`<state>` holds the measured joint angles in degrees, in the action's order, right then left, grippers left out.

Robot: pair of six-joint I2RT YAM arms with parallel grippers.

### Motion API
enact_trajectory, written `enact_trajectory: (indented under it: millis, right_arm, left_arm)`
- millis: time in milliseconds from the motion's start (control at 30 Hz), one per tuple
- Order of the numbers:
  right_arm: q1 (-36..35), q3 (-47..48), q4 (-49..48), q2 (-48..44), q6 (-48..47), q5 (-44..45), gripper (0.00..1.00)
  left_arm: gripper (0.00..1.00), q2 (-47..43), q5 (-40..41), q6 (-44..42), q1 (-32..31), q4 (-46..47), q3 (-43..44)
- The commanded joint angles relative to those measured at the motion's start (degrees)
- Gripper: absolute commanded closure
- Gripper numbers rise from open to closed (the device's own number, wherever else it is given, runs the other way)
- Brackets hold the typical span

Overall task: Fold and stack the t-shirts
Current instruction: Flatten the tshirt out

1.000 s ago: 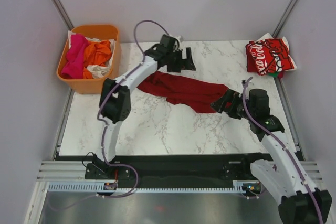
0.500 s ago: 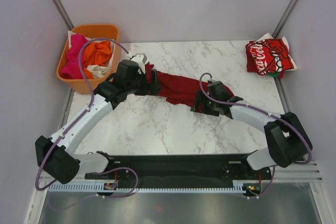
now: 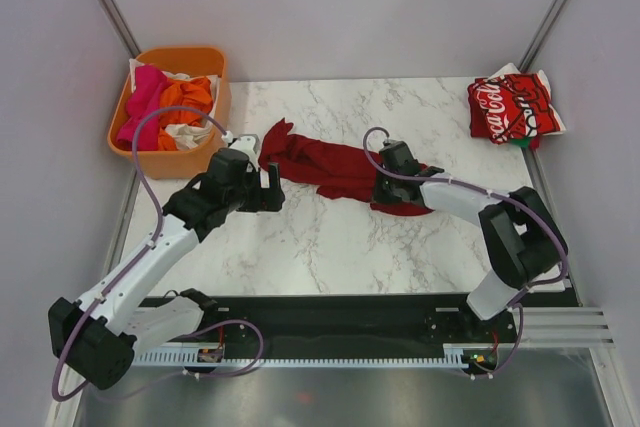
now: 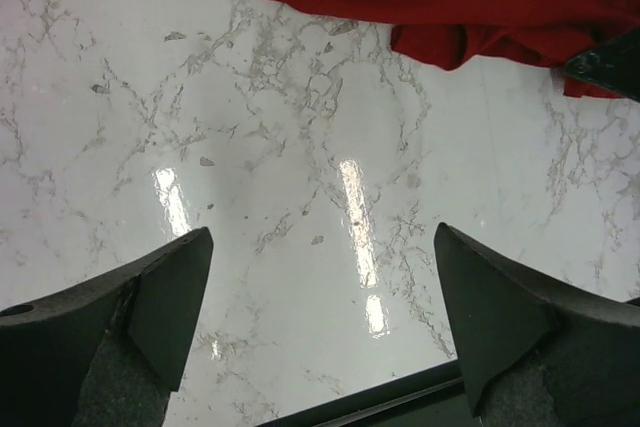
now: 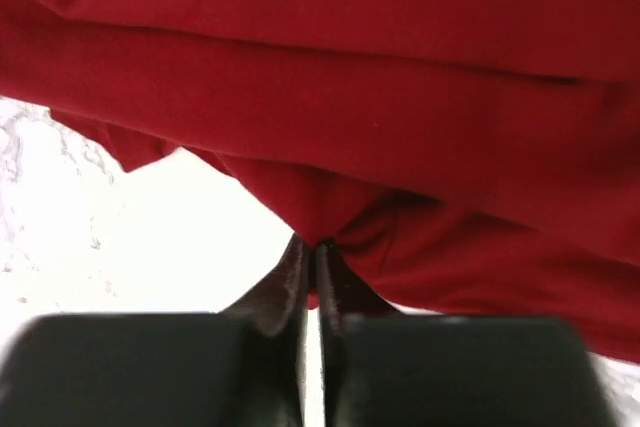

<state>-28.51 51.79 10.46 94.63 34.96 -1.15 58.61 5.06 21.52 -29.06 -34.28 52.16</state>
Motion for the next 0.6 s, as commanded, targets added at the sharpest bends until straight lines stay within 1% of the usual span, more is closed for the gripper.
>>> enact_trajectory:
  millis: [0,33,67,100,133,167,200,233,267,300,367,400,433,567]
  right_arm:
    - [0.12,6.81,8.21,-4.26,-4.01,5.79,1.0]
    - [0.38,8.31,11.39,-7.93,-6.37,9.02,1.0]
    - [0.82,9.81,14.3,-10.41,-7.79,9.84,1.0]
    - [2.65,12.61,19.46,-12.95,-9.11,10.28,1.0]
    - [3.98,13.85,21.77,-18.11,-11.12,10.98,1.0]
    - [5.47,14.91,23.62,-20.43,-12.1,13.08,1.0]
    - [8.79,16.75,27.21,-22.19,-13.07,14.41,0.98]
    - [10.56,17.46,28.99,-24.12,-14.73,15.72,0.82]
    - [12.15,17.82,30.48,-24.4,-15.79,15.82,0.51]
    - [13.9,17.56,32.85,-23.88,-16.15,16.09,0.02]
    - [14.1,16.42,34.54,-23.09,-14.06,16.18,0.02]
    - [14.01,14.41,34.63,-22.83,-13.35,12.61,0.02]
    - [14.1,13.35,34.28,-23.0,-12.3,11.53,0.02]
    - [14.01,6.77,29.55,-26.51,-8.25,6.88,0.02]
  left_arm:
    - [0.0,1.15,2.32,-1.92,0.67,0.97,0.22]
    - [0.0,1.24,2.32,-1.92,0.76,0.97,0.48]
    - [0.0,1.24,2.32,-1.92,0.85,1.15,0.4]
    - [0.0,0.98,2.5,-1.92,1.02,1.23,0.31]
    - [0.0,0.81,2.5,-1.83,1.02,1.24,0.22]
    - [0.0,0.63,2.32,-1.66,1.2,1.32,-0.04]
    - [0.0,0.37,2.24,-1.57,1.2,1.41,-0.13]
    - [0.0,0.37,1.97,-1.48,1.2,1.5,-0.22]
    - [0.0,0.37,1.8,-1.48,1.28,1.67,-0.13]
    - [0.0,0.54,1.71,-1.57,1.37,1.68,-0.04]
    - [0.01,0.72,1.62,-1.57,1.55,1.59,0.05]
    - [0.01,0.72,1.53,-1.57,1.55,1.67,0.05]
    - [0.01,0.72,1.44,-1.57,1.55,1.68,-0.04]
    - [0.01,0.63,1.27,-1.48,1.55,1.59,-0.74]
